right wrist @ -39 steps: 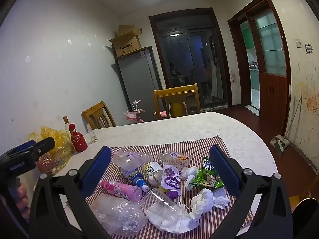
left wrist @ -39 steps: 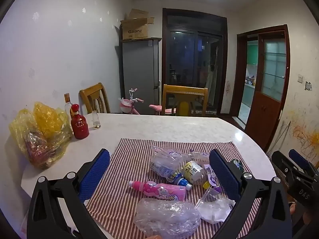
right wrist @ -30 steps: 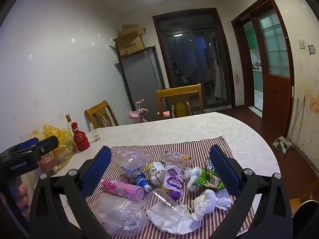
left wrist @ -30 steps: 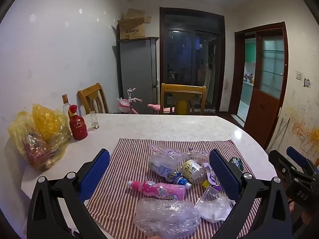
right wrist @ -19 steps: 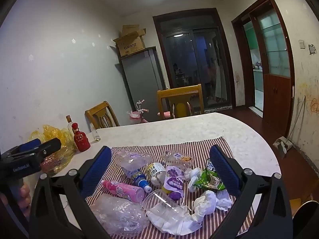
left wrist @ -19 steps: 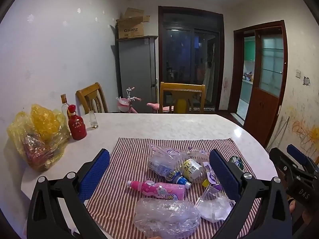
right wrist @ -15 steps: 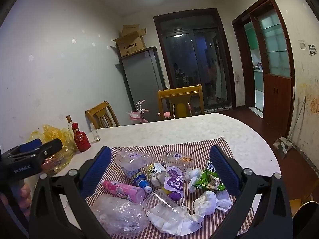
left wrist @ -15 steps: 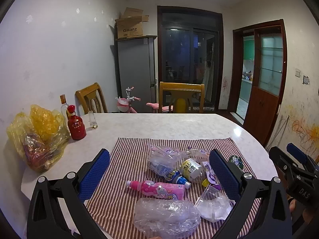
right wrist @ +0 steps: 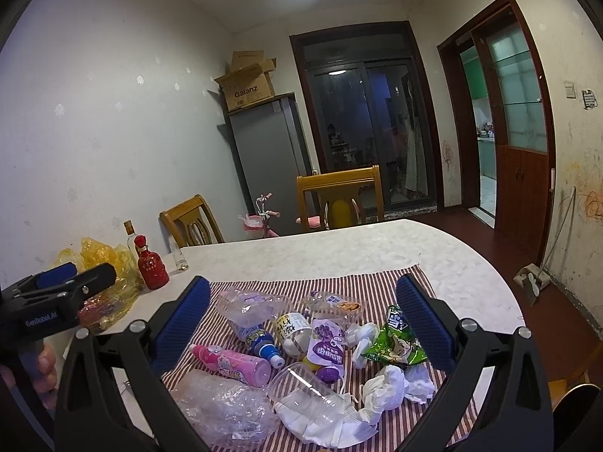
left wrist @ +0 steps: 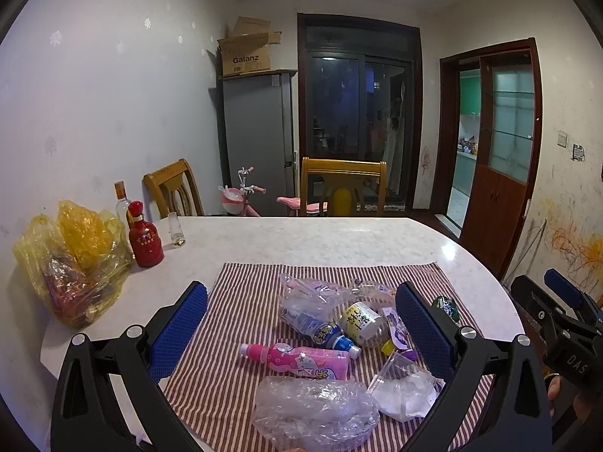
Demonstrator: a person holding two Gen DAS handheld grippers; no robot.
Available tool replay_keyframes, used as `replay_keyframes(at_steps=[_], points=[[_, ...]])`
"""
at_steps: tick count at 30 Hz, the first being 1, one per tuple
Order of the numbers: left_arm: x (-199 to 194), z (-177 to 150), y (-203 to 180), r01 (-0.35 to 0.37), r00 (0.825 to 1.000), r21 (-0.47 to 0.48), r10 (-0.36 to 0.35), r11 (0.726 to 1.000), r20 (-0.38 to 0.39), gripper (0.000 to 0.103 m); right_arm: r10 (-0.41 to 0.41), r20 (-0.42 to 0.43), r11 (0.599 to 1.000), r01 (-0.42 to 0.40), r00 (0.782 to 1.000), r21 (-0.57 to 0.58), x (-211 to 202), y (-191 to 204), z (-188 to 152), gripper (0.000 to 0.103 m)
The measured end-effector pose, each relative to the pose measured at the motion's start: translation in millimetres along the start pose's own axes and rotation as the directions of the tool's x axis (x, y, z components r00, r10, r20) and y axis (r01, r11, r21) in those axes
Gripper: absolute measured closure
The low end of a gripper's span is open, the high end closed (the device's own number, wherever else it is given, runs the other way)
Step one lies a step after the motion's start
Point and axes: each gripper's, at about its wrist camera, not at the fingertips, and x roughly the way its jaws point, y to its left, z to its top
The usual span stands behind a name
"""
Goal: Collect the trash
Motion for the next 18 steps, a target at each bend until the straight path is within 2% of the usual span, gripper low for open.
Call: replay_keyframes(at_steps=[18], points=[[-1.6,0.6,3.8,0.015,1.000,-0.006,-0.015,1.000,0.002,0.006,0.006,-0.001,1.000,-0.006,1.000,0.009,-1.2,3.2,3.2,0.004]])
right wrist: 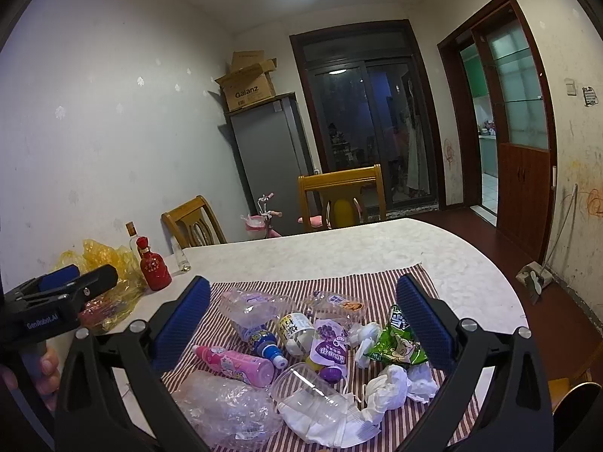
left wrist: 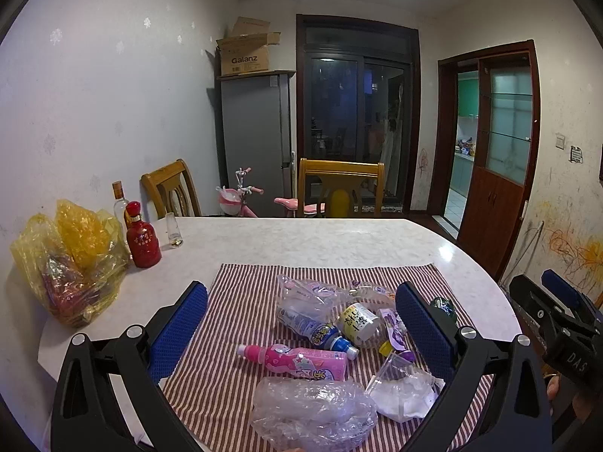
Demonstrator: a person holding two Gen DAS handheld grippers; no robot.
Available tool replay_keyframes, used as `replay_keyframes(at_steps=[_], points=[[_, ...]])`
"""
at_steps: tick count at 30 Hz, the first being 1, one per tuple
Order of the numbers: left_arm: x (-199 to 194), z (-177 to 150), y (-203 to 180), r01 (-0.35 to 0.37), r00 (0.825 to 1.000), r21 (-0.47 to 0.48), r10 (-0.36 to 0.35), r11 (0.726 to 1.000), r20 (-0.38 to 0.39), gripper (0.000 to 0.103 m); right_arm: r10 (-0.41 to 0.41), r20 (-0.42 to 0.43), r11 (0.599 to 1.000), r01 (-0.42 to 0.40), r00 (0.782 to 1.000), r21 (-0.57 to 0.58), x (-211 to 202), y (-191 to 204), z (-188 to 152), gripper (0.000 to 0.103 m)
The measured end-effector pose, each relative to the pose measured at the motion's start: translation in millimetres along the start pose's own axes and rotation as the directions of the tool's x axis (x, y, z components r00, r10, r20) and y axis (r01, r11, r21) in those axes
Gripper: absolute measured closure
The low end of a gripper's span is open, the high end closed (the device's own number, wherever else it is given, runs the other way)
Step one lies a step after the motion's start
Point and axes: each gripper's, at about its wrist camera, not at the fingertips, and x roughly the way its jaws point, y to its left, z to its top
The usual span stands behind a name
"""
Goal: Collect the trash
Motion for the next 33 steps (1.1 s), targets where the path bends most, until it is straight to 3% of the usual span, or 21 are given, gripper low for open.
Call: replay_keyframes(at_steps=[33], points=[[0.3,-2.5,-6.5,0.016,1.000,0.014,-0.016,1.000,0.009,0.006,-0.013,0.020,1.000,0.013,1.000,-0.009,-5.3,-3.3,1.5,0.004]])
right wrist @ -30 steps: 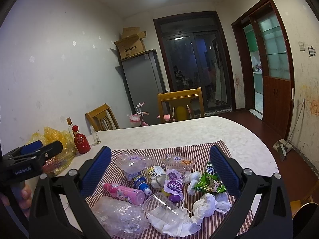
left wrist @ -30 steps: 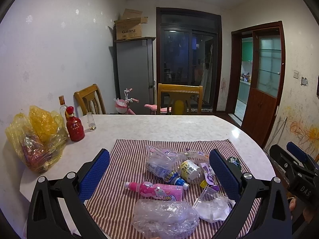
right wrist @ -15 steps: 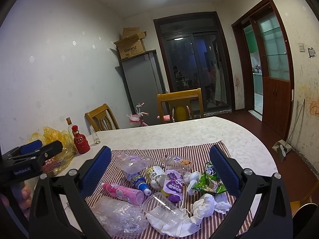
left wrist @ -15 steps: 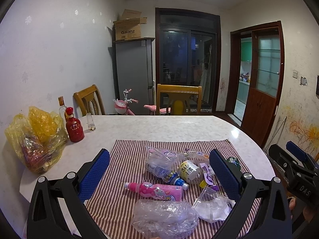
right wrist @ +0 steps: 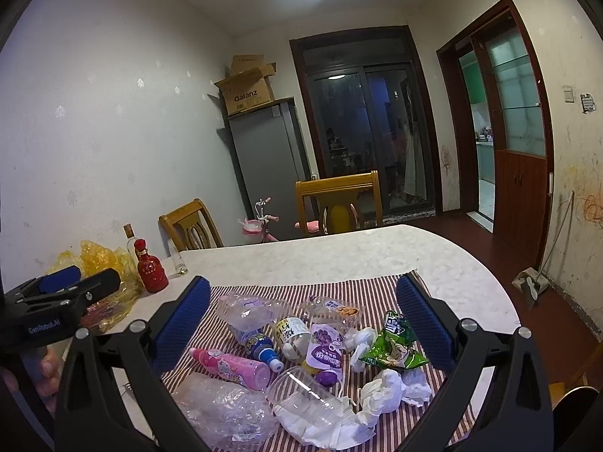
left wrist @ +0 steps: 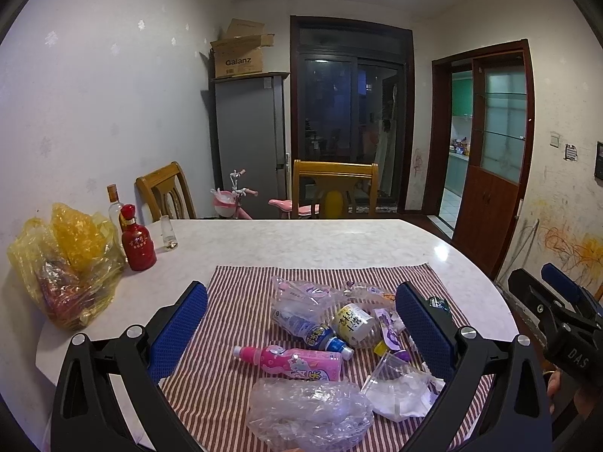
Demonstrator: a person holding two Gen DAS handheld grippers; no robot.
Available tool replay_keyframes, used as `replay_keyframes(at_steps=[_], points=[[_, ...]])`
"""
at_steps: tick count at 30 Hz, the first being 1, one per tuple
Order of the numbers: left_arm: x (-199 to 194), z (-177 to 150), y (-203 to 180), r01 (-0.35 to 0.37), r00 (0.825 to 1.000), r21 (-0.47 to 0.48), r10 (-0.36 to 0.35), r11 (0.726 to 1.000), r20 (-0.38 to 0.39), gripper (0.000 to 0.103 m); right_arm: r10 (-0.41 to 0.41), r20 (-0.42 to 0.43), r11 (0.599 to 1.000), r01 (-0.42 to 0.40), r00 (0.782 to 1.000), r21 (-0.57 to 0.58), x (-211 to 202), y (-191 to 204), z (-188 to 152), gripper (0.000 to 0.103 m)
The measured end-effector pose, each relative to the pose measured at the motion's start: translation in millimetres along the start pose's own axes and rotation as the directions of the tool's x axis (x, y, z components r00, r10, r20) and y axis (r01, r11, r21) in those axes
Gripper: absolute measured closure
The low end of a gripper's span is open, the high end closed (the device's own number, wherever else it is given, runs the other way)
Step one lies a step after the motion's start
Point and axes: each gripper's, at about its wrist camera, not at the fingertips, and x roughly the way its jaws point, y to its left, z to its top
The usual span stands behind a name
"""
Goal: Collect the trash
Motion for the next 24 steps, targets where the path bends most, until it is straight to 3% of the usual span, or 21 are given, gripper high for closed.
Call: replay_keyframes(at_steps=[24], points=[[-0.8,-0.9,-1.9,0.003,1.000,0.000,-0.003,1.000,-0.001,0.006,-0.003,0.007,1.000,0.003,1.000,-0.006,-1.5,1.7,-0.3,0.004]])
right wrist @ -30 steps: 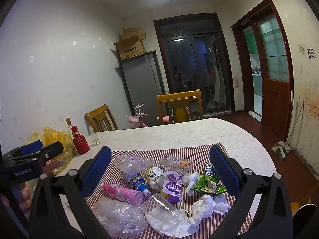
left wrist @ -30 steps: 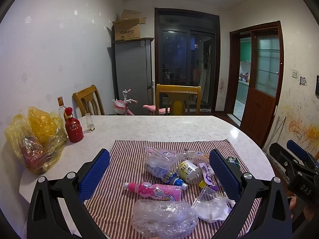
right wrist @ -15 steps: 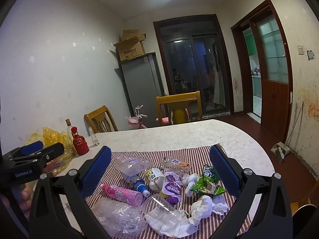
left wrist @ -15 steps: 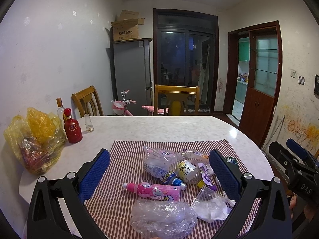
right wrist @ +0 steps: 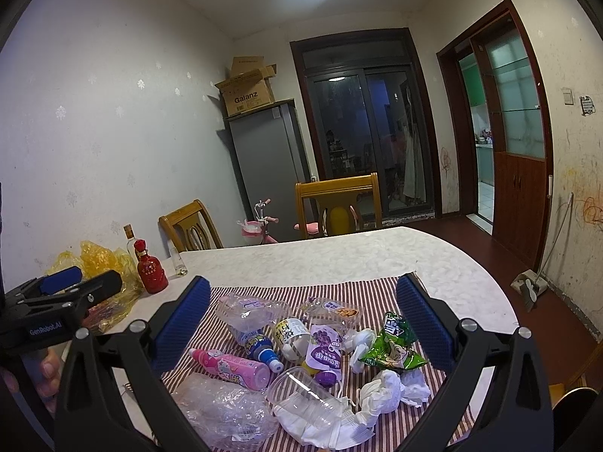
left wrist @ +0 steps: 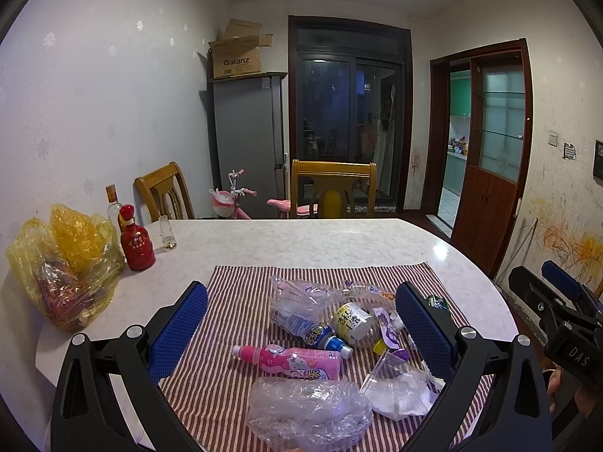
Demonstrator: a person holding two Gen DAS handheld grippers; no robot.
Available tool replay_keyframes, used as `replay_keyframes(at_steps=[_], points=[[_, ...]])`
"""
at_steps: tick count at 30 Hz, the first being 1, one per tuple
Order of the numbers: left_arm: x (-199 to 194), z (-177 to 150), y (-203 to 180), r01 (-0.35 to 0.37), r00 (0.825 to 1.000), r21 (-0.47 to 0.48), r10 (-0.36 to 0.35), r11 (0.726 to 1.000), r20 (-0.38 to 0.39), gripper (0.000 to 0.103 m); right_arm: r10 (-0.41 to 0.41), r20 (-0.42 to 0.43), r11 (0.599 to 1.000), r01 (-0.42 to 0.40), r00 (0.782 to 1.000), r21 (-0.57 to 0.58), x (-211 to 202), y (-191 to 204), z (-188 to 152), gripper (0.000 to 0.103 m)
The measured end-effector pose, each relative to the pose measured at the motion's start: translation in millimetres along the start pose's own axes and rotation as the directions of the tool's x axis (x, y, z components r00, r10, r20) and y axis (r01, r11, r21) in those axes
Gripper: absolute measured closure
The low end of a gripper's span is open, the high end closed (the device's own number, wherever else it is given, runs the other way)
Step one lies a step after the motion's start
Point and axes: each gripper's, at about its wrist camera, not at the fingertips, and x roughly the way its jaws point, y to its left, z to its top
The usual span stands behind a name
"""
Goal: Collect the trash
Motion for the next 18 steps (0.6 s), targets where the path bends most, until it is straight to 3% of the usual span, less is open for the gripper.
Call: replay_keyframes(at_steps=[18], points=[[3.6,-4.0,-0.4,0.006,1.000,0.005,-0.006,1.000,-0.013,0.006,-0.004,-0.009,1.000,0.004,1.000,0.002,1.3,0.7,-1.4,0.004]])
